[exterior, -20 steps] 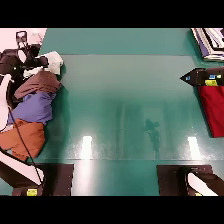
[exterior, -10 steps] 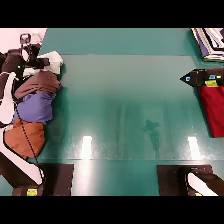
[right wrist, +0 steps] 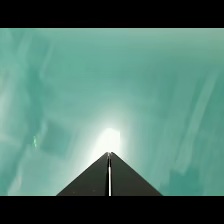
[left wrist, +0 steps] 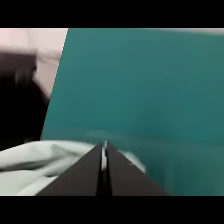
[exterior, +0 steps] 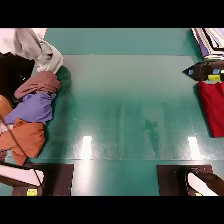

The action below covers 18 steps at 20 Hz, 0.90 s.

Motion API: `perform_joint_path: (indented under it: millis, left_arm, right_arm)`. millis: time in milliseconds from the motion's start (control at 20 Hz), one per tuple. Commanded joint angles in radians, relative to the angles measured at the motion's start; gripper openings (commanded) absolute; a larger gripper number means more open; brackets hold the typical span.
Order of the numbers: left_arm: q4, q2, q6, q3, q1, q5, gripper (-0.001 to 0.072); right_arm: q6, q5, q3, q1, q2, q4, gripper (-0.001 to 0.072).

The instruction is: Fold the shirts.

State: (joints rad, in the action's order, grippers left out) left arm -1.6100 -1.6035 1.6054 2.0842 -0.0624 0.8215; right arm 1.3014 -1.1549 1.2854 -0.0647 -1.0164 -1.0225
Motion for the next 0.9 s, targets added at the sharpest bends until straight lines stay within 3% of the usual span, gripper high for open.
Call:
perform_joint_path:
  millis: [0, 150, 350, 550, 700, 800, 850]
  left_arm:
    - [0.042, 0.222, -0.105, 0.011, 0.117, -0.029, 0.0021]
    - [0.059, 0.373, -0.176, 0.011, 0.290, -0.066, 0.0021]
    - [0.075, 0.450, -0.193, 0.006, 0.533, -0.081, 0.0021]
    - [0.232, 0.434, -0.192, -0.104, 0.703, -0.062, 0.0021]
    - [0.390, 0.367, -0.192, -0.209, 0.775, -0.026, 0.0022]
    - [0.410, 0.292, -0.192, -0.245, 0.798, 0.041, 0.0022]
    - [0.408, 0.259, -0.190, -0.247, 0.797, 0.083, 0.0073]
  right_arm:
    - [-0.002, 0.029, 0.126, 0.000, 0.000, 0.005, 0.0013]
    - [-0.002, 0.028, 0.291, 0.000, 0.000, -0.002, 0.0013]
    - [-0.003, 0.017, 0.443, 0.000, 0.000, -0.002, 0.0013]
    - [-0.005, -0.016, 0.521, 0.000, 0.000, -0.003, 0.0013]
    - [-0.028, -0.039, 0.529, 0.000, 0.003, -0.006, 0.0013]
    - [-0.027, -0.053, 0.529, 0.000, 0.003, -0.028, 0.0013]
    - [-0.028, -0.057, 0.529, 0.000, 0.003, -0.028, 0.0013]
